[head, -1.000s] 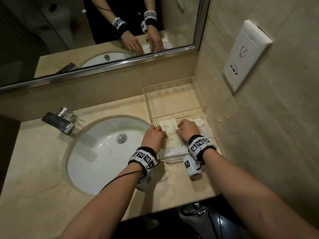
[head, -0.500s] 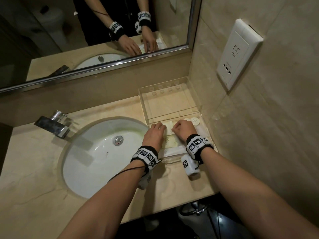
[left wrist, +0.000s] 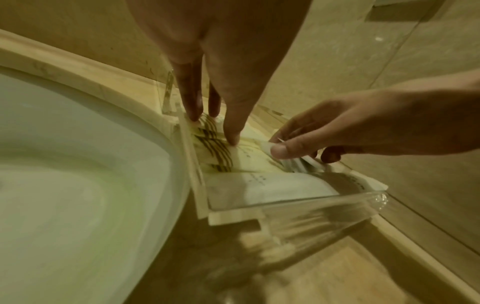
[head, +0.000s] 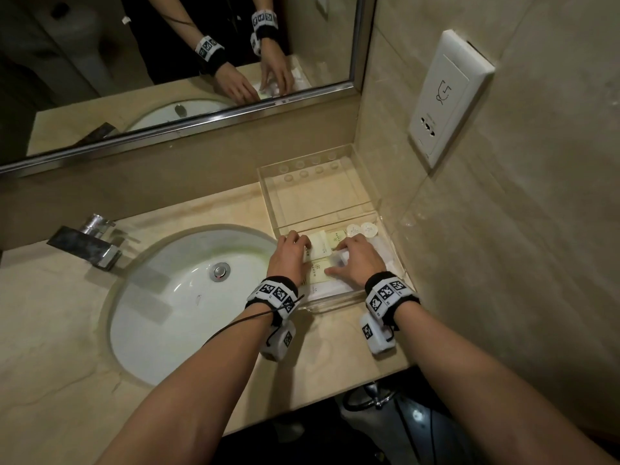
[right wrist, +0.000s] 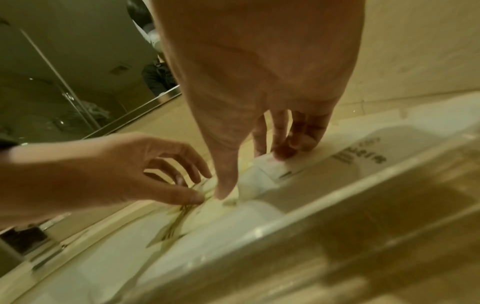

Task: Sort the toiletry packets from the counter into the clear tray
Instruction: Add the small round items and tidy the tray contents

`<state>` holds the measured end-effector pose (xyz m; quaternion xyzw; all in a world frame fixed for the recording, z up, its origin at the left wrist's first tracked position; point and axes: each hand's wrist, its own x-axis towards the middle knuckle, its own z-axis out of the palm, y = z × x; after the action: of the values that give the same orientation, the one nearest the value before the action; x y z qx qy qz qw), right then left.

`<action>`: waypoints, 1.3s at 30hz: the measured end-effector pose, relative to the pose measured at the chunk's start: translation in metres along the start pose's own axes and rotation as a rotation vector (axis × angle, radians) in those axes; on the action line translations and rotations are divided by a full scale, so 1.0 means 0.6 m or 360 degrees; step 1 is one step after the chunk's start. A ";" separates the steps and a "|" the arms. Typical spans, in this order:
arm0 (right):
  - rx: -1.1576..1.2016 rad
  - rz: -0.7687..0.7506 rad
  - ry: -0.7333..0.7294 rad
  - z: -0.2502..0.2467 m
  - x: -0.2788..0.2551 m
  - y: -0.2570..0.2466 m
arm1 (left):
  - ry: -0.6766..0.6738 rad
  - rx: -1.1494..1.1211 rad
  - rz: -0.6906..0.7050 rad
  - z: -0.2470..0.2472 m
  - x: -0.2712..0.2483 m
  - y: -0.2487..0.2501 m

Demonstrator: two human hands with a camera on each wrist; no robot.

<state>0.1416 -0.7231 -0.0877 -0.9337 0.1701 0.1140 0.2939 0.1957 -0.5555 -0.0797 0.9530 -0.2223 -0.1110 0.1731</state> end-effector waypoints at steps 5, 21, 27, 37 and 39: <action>-0.0006 0.0137 0.0118 0.003 -0.002 -0.006 | -0.0035 -0.0007 0.0003 -0.005 0.000 0.003; 0.0059 0.0276 0.0437 -0.034 -0.022 0.052 | -0.0140 -0.0161 0.0309 0.016 0.008 0.089; -0.0049 0.0266 0.0323 -0.020 -0.037 0.049 | -0.0265 -0.0107 0.0254 0.040 0.016 0.105; -0.0037 0.0233 0.0351 -0.027 -0.035 0.055 | -0.0241 -0.0121 0.0262 0.047 0.025 0.099; -0.0010 0.0163 0.0364 -0.030 -0.028 0.056 | -0.0240 -0.0129 0.0255 0.047 0.025 0.098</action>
<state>0.1155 -0.7552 -0.0850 -0.9315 0.2498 0.0220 0.2634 0.1783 -0.6199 -0.0851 0.9133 -0.3056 -0.1771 0.2028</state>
